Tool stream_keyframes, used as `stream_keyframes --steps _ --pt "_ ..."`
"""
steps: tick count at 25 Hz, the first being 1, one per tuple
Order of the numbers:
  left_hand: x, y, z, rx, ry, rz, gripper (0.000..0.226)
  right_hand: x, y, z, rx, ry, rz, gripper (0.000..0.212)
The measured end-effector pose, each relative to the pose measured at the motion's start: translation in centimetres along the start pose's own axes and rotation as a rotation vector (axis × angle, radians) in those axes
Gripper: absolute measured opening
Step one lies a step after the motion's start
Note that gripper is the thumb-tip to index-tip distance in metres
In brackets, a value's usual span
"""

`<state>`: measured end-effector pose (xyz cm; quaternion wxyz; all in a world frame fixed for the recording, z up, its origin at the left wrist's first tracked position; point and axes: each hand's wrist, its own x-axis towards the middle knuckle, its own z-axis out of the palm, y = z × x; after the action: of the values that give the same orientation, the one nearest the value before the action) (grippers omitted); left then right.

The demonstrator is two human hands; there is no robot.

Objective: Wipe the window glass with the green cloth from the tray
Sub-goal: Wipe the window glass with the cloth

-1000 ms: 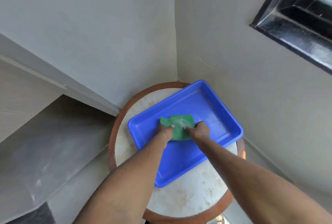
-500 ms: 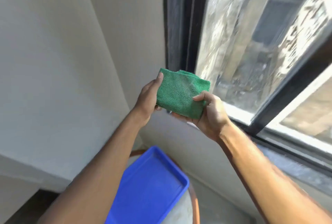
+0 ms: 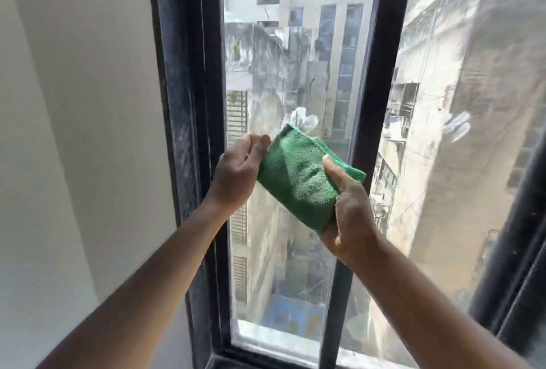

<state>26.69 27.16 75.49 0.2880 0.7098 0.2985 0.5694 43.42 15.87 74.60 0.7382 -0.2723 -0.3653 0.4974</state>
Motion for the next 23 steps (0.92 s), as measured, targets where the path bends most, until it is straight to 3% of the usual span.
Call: stream_keyframes --steps 2,4,6,8,9,11,12,13,14,16,17,18,19,20,21,22,23 --pt "2.7 -1.8 -0.6 0.397 0.305 0.222 0.051 1.9 -2.0 0.3 -0.412 0.117 -0.518 0.031" --pt "4.5 -4.0 -1.7 0.601 0.398 0.289 0.073 5.5 -3.8 0.3 -1.22 0.23 -1.067 0.047" --pt "5.8 -6.4 -2.0 0.674 0.334 0.295 0.091 9.8 -4.6 1.8 -1.687 0.239 -1.235 0.065" --pt "6.7 -9.1 -1.6 0.724 0.367 0.337 0.09 12.1 -2.0 2.7 -1.908 0.238 -1.137 0.077" --pt "7.1 -10.0 -1.6 0.747 0.404 0.364 0.085 12.5 0.9 1.6 -2.096 0.143 -1.207 0.08" --pt "7.6 -11.0 -1.6 0.778 0.462 0.411 0.076 11.4 4.7 -1.8 -2.492 -0.41 -1.4 0.077" --pt "7.6 -11.1 -1.5 0.793 0.476 0.431 0.073 11.6 3.9 -2.8 -2.526 -0.665 -1.48 0.075" --pt "7.5 -11.0 -1.4 0.797 0.484 0.442 0.073 12.5 1.9 -2.5 -2.477 -0.718 -1.559 0.074" --pt "7.4 -11.0 -1.3 0.787 0.489 0.443 0.073 13.8 -0.1 -1.3 -2.359 -0.563 -1.617 0.077" --pt "7.5 -11.0 -1.3 0.747 0.485 0.424 0.072 14.5 -1.8 2.1 -2.076 -0.005 -1.408 0.082" --pt "7.6 -11.0 -1.4 0.732 0.479 0.416 0.071 14.0 -0.7 2.9 -2.096 0.079 -1.35 0.081" --pt "7.6 -10.9 -1.5 0.729 0.466 0.405 0.07 13.0 1.6 2.0 -2.21 -0.046 -1.394 0.079" --pt "7.5 -10.9 -1.6 0.732 0.444 0.398 0.07 11.6 2.7 0.5 -2.369 -0.373 -1.413 0.077" --pt "7.3 -10.7 -1.6 0.731 0.421 0.4 0.071 11.5 1.9 -0.7 -2.42 -0.594 -1.486 0.074" --pt "7.2 -10.4 -1.5 0.725 0.415 0.403 0.071 12.5 -0.9 -0.6 -2.378 -0.631 -1.519 0.072" --pt "7.1 -10.2 -1.5 0.712 0.41 0.388 0.072 14.7 -3.8 0.1 -2.242 -0.44 -1.56 0.072" --pt "7.1 -10.0 -1.6 0.694 0.401 0.371 0.073 15.4 -6.1 2.0 -2.065 -0.142 -1.47 0.077"
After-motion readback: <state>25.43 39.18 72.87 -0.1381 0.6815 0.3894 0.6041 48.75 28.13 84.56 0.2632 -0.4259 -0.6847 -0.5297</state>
